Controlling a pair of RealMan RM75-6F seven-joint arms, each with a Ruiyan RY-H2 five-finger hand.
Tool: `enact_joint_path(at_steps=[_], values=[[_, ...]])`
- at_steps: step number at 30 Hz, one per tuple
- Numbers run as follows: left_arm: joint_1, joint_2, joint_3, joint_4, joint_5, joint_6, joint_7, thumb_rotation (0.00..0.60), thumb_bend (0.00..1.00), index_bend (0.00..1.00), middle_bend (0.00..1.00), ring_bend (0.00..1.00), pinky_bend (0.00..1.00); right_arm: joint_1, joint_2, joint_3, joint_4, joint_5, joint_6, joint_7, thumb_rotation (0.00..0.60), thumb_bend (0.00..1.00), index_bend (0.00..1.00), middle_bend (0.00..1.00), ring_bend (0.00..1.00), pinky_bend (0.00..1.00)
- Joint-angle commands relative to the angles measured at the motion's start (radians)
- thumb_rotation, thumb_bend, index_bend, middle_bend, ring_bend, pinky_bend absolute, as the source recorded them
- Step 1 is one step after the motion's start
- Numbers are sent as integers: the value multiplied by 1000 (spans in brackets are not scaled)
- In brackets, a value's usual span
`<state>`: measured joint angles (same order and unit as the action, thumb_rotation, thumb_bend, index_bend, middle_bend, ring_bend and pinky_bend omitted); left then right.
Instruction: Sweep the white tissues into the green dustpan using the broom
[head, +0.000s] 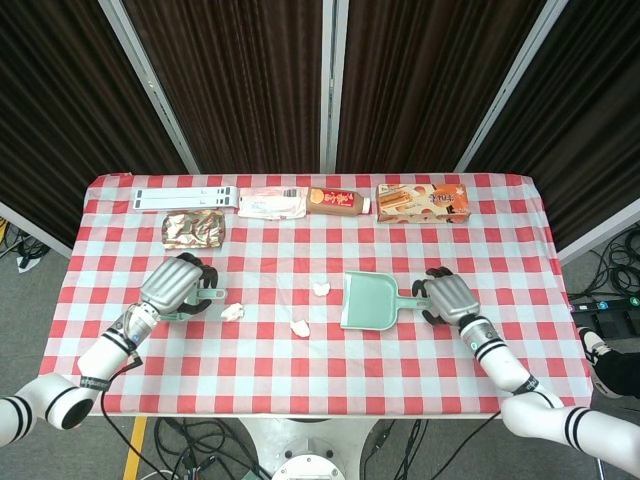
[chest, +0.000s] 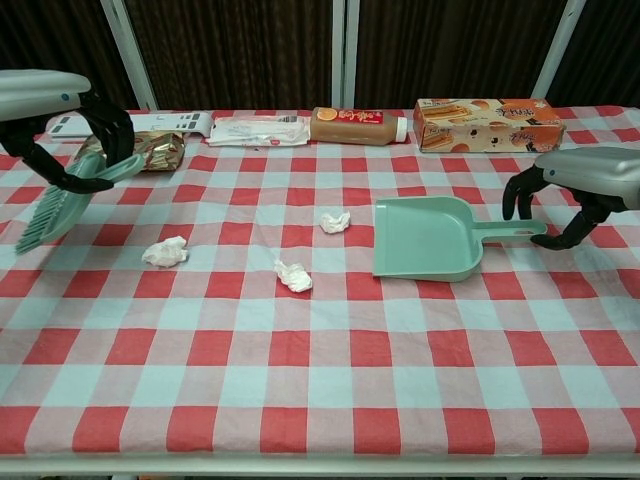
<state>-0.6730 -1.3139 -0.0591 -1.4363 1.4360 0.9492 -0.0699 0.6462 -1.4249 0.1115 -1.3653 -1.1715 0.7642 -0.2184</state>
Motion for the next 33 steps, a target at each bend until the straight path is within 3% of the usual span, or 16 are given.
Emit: enact_joint_path(at_steps=[1,7,18,28,33], values=[[2,0,1,0,1,2,-2,600,408,539,543,396,303,3,-14,-2,10,7,12,-12,600,259,415,449,165,164],[2,3,3,3,4,1,-4,600,408,539,543,396,303,13,-38,-2,26,23,21,-37,600,254,430,456,172,170],[4,6,5,6,6,1,-15,600,408,539,543,396,303,17,-46,-7,24,33,32,-41,600,79,432,461,181,187],[6,6,5,6,6,3,-13,600,409,539,543,395,303,32,-65,-1,39,39,31,-39,600,246,450,480,206,194],[5,6,5,8,2,-1,-11,600,409,539,543,395,302,38,-72,0,45,43,33,-47,600,280,491,506,230,206]])
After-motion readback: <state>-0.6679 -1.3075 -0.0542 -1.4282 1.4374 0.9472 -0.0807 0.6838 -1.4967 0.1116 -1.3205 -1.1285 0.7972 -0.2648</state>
